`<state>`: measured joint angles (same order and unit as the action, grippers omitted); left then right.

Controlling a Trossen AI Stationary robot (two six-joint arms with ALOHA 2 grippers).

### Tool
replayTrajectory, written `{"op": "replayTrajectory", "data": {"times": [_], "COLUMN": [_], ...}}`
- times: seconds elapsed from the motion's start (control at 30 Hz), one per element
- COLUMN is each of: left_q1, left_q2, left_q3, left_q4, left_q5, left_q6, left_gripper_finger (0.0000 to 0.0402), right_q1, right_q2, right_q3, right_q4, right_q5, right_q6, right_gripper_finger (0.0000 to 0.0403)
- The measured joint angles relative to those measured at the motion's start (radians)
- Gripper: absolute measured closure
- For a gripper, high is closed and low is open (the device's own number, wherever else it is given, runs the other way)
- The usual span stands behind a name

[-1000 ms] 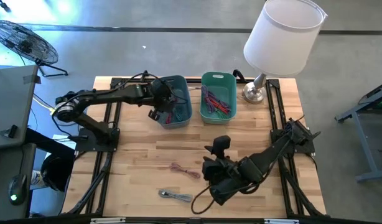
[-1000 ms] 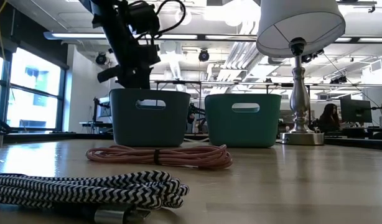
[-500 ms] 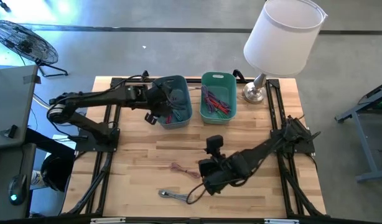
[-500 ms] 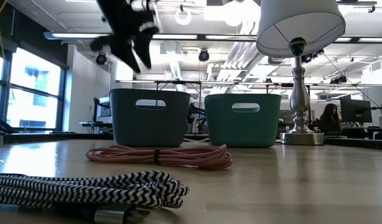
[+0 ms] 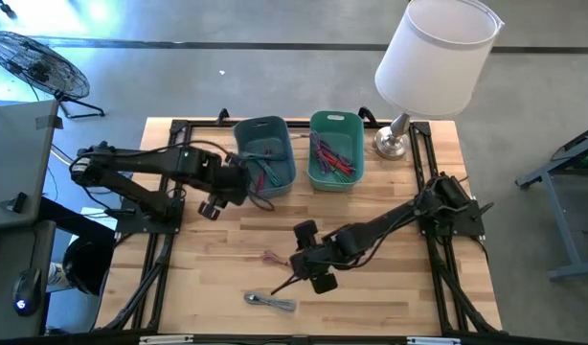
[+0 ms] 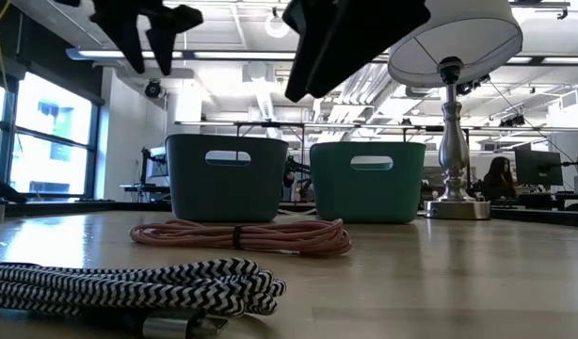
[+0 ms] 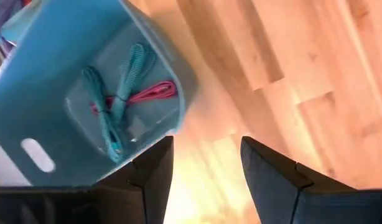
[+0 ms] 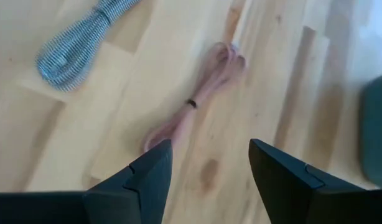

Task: Pick & Place USB Port
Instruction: Put the pink charger cable into the green bin

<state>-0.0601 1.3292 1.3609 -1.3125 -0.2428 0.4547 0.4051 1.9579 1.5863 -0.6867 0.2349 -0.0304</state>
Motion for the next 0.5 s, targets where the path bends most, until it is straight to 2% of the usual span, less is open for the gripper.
{"op": "replayTrajectory", "data": {"times": [0.23,0.37,0.5], "left_q1": [-0.145,-0.243,-0.365], "left_q2": [0.0,0.0,0.0], "left_q3": [0.0,0.0,-0.015], "left_q4": [-0.006,0.045,0.183], "left_q5": [0.001,0.001,0.0], "left_q6": [-0.191,-0.302,-0.391], "left_gripper_finger": [0.022,0.022,0.022], "right_q1": [0.003,0.026,0.062], "right_q2": [0.0,0.0,0.0], "right_q3": [-0.039,-0.044,-0.045], "right_q4": [0.082,0.09,0.088], "right_q5": [-0.105,-0.053,0.032], "right_q6": [0.054,0.052,0.05], "right_gripper_finger": [0.0199,0.0199,0.0199]}}
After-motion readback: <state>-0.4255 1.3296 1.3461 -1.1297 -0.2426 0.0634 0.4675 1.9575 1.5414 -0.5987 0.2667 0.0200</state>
